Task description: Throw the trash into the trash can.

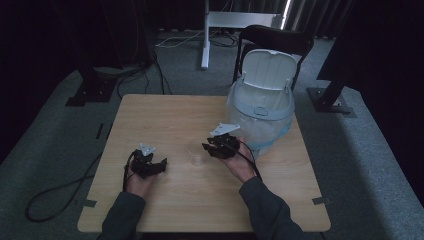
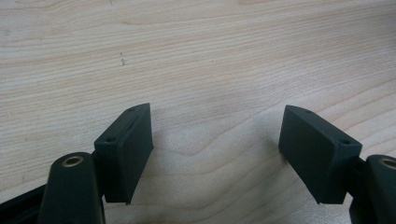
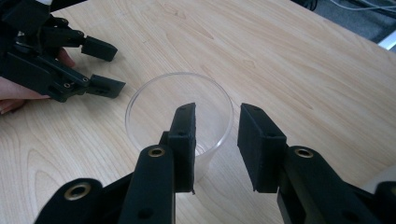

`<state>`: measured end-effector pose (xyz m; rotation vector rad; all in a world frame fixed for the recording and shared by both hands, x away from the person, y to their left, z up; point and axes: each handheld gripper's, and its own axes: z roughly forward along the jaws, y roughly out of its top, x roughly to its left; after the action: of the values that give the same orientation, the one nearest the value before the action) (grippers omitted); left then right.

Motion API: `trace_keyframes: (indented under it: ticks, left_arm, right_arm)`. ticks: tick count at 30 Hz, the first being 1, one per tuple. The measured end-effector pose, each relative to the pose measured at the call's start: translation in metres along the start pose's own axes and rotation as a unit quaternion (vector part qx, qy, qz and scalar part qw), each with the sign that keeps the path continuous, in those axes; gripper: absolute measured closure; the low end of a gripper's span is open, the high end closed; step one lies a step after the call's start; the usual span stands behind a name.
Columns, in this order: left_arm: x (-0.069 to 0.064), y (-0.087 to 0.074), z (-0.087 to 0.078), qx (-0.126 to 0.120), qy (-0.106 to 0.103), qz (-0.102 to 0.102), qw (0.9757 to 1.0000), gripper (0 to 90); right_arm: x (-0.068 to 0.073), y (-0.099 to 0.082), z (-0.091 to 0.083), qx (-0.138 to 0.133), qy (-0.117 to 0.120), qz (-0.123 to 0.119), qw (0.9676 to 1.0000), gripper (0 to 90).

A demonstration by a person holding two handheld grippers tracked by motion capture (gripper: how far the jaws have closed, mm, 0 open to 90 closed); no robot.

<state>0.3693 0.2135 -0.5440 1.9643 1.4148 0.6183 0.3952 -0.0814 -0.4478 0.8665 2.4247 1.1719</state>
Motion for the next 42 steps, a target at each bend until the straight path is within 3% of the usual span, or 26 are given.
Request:
trace_keyframes:
  ticks: [6,18,26,31,42]
  left_arm:
    - [0.000,0.000,0.000,0.000,0.001,0.000,1.0000,25.9]
    - [0.000,0.000,0.000,0.000,0.000,0.000,1.0000,26.0]
    - [0.000,0.000,0.000,0.000,0.000,-0.001,1.0000,26.0]
    - [0.000,0.000,0.000,0.000,0.000,-0.001,1.0000,26.0]
    - [0.000,0.000,0.000,-0.001,0.000,-0.002,1.0000,25.9]
  right_arm:
    - [-0.001,-0.004,0.009,0.013,-0.001,0.006,0.9999,66.0]
    - [-0.003,-0.016,0.011,0.036,0.012,0.010,0.9992,64.4]
    - [0.003,-0.021,0.009,0.063,0.019,-0.022,0.9976,74.7]
    - [0.007,-0.024,0.008,0.074,0.025,-0.043,0.9960,85.8]
    - [0.009,-0.022,0.004,0.063,0.017,-0.045,0.9969,86.0]
